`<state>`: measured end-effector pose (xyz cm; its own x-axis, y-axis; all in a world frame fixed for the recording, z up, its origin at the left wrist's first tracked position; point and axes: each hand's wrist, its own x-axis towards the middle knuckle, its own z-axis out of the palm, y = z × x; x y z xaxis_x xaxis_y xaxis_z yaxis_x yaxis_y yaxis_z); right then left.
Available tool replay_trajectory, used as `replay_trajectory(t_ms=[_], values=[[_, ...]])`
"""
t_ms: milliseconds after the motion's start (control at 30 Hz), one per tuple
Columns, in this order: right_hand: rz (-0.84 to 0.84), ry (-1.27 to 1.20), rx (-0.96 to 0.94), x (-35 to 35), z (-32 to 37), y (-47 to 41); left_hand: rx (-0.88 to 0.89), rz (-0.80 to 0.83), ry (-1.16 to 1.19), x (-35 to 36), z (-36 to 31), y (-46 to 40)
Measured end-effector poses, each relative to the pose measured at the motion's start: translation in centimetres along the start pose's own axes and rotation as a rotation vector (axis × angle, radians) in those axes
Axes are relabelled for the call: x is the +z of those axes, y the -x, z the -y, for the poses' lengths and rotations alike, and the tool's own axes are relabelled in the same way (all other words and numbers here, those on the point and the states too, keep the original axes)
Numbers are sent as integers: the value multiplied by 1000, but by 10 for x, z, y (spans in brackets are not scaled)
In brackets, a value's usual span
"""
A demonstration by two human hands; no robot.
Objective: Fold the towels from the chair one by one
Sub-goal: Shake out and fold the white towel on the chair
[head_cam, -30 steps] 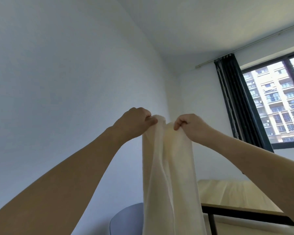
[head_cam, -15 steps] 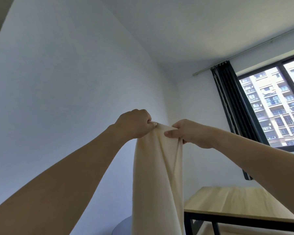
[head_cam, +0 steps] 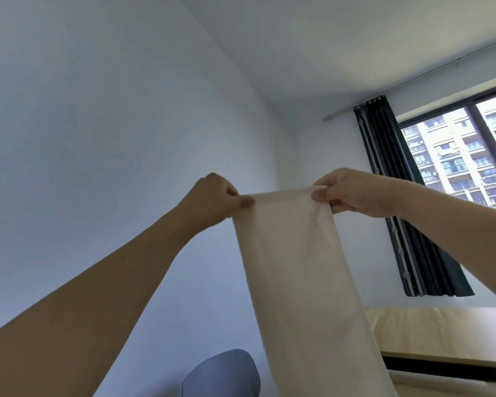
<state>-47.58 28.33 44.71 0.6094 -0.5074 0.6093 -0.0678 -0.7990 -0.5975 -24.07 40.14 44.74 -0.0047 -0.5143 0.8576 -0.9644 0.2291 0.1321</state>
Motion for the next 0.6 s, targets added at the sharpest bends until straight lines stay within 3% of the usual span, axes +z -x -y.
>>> replay_trajectory(t_ms=[133, 267, 333, 467, 600], values=[[-16, -99, 3, -8, 5, -11, -45, -112, 439, 7, 2, -11], [13, -162, 40, -4, -3, -31, -137, -68, 655, 21, 23, -25], [58, -116, 104, 3, -16, -46, -183, -8, 572, 34, 43, -32], [84, 287, 207, 33, -62, -87, -172, 150, 174, 78, 93, -43], [77, 540, 294, 74, -124, -134, -163, 165, -237, 143, 149, -58]])
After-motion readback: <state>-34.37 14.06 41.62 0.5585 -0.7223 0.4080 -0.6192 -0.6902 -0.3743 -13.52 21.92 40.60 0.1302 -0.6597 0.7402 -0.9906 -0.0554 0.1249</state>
